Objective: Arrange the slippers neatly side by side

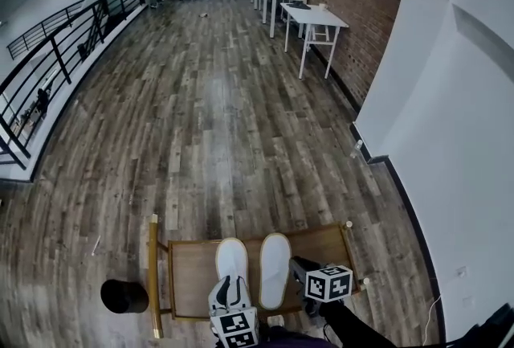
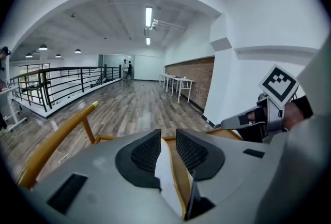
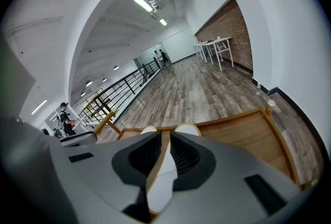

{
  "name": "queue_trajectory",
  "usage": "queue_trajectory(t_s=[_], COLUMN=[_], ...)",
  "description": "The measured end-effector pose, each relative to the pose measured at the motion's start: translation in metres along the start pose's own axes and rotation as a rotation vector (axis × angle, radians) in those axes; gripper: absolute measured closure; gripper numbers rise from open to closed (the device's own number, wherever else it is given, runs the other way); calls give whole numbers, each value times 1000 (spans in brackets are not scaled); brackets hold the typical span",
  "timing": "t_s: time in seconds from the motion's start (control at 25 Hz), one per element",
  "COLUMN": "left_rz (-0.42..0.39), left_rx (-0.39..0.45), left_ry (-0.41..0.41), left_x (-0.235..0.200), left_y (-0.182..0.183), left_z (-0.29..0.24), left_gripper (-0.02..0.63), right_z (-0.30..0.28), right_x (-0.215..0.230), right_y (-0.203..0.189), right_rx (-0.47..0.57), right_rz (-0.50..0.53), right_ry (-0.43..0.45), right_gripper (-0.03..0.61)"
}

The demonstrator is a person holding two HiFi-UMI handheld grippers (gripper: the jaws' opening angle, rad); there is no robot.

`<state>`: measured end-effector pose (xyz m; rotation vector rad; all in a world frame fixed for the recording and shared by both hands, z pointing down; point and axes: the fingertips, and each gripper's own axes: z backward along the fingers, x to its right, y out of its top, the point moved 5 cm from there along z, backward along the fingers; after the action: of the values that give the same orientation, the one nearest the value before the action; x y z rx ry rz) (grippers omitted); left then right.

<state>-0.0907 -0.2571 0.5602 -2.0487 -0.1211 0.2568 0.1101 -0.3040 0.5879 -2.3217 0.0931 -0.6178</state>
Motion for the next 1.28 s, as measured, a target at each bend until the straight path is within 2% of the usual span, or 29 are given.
queue_trajectory(t_s=[0.12, 0.16, 0.2, 0.28, 0.4, 0.56, 0.72, 0.84, 0.92, 1.16, 1.28], left_rz=[34, 53, 70, 93, 107, 121, 121, 120, 120, 126, 134], left_rx=[-27, -40, -50, -66, -76, -80, -82, -86, -89, -91, -84], left_ry=[34, 46, 62, 96, 119, 139, 140, 145, 150, 158, 160], left_x=[-22, -29, -36, -48, -58, -65, -70, -73, -76, -77, -77], left_y=[-3, -5, -7, -10, -14, -14, -12, -12, -14, -11, -10], left_z=[12, 15, 18, 23, 28, 30, 30, 30, 29, 22, 20], left_gripper=[525, 525, 529, 614, 614, 614, 614, 614, 614, 614, 614], right_z=[-22, -29, -36, -47, -61, -74, -80, -82, -82, -80, -83], right_x=[3, 4, 6, 10, 16, 24, 32, 30, 29, 27, 22], right_y=[-11, -14, -16, -20, -30, -38, -46, -52, -53, -39, -33], right_rx=[-82, -108, -130, -172, -246, -300, -360, -397, -411, -466, -491], right_rz=[17, 14, 4, -11, -20, -88, -94, -101, -96, 6, 23], right_ry=[0, -9, -21, -54, -83, -111, -159, -143, -133, -68, -22], right_gripper=[477, 472, 469, 466, 466, 466, 467, 472, 558, 563, 563])
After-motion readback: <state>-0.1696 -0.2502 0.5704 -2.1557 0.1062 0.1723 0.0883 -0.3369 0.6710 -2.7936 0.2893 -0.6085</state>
